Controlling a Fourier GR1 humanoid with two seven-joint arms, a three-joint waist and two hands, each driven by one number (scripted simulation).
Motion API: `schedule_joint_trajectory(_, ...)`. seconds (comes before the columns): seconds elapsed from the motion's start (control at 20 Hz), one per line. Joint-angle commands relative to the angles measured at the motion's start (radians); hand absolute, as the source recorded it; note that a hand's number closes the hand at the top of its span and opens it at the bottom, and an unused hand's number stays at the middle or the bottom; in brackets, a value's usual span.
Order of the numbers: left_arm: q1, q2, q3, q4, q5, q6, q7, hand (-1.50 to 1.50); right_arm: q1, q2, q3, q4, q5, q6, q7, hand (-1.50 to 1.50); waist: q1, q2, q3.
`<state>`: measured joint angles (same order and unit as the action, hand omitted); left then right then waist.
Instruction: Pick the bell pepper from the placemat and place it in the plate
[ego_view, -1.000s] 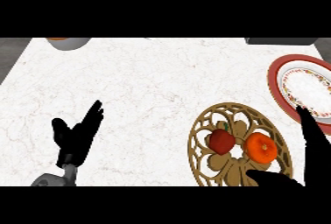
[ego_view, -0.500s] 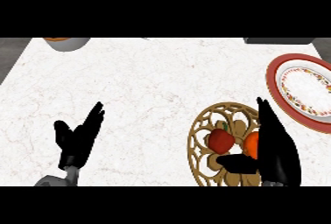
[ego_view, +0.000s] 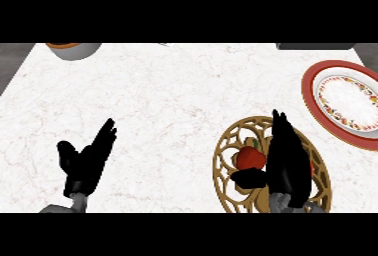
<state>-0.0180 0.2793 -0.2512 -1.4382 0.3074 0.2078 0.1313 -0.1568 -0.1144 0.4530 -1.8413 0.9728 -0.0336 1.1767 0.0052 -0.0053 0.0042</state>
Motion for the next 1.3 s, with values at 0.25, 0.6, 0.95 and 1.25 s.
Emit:
schedule_joint_trajectory(0.25, 0.010, -0.033, -0.006, 0.029, -0.021, 0.009, 0.030, 0.00, -0.041, 0.061, -0.120, 0.052, 0.038, 0.147, 0.114, -1.50, -0.006, 0.005, -0.005)
schedule_joint_trajectory(0.6, 0.059, -0.029, -0.009, -0.026, -0.038, -0.012, 0.041, 0.00, -0.009, 0.113, -0.098, 0.169, 0.058, 0.095, 0.056, -1.50, 0.002, 0.005, -0.004)
schedule_joint_trajectory(0.95, 0.030, -0.022, 0.041, -0.005, -0.021, -0.047, 0.067, 0.00, -0.057, 0.114, -0.085, 0.285, 0.058, 0.151, -0.010, 1.50, 0.000, 0.005, -0.004)
schedule_joint_trajectory(1.25, 0.066, -0.028, 0.061, -0.003, -0.036, -0.073, 0.043, 0.00, -0.015, 0.112, -0.092, 0.241, 0.131, 0.149, -0.034, 1.50, -0.002, 0.004, -0.004)
